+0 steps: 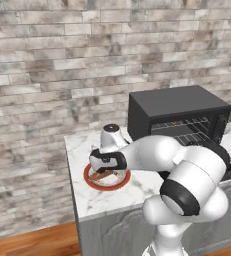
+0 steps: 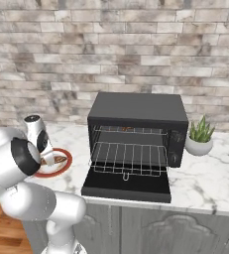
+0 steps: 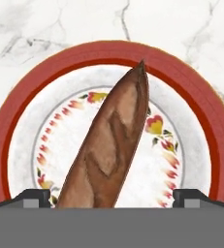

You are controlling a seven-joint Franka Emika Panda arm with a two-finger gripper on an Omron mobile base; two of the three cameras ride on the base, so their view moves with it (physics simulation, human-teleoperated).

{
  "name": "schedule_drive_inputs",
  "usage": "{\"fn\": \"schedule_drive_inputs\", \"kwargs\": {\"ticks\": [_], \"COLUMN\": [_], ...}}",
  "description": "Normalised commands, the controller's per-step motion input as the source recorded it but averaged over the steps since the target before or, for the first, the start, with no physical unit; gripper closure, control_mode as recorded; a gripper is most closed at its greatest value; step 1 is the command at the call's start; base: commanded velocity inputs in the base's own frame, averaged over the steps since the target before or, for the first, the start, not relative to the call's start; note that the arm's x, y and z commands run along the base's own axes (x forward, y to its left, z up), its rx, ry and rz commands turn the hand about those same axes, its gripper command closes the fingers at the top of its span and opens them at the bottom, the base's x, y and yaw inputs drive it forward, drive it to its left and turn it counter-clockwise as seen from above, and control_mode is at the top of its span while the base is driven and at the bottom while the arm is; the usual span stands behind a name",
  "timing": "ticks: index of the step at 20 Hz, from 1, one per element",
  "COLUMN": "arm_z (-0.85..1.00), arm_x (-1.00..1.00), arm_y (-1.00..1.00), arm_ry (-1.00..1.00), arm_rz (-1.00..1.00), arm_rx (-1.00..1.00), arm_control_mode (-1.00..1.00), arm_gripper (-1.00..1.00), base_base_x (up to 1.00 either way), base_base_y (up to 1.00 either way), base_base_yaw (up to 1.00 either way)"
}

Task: Open the toaster oven door. Place the baguette on the bottom rack in the toaster oven and place the chicken drumstick on the top rack.

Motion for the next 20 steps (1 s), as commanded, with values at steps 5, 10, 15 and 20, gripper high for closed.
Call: {"fn": "schedule_drive_inputs", "kwargs": {"ticks": [5,10,15,20], "arm_z": [-0.13,-0.10,-0.12,-0.12], "arm_x": [0.07,0.03,0.14,0.11], "arm_y": [0.00,0.00,0.00,0.00], "arm_ry": [0.00,0.01,0.05,0.04], "arm_rz": [0.00,0.00,0.00,0.00], "arm_rx": [0.06,0.05,0.00,0.00], "arm_control_mode": [-1.00,-1.00,-1.00,-1.00], "arm_gripper": [-1.00,-1.00,-1.00,-1.00], "base_base_x": [0.00,0.00,0.00,0.00], "base_base_y": [0.00,0.00,0.00,0.00], "base_base_yaw": [0.00,0.00,0.00,0.00]}}
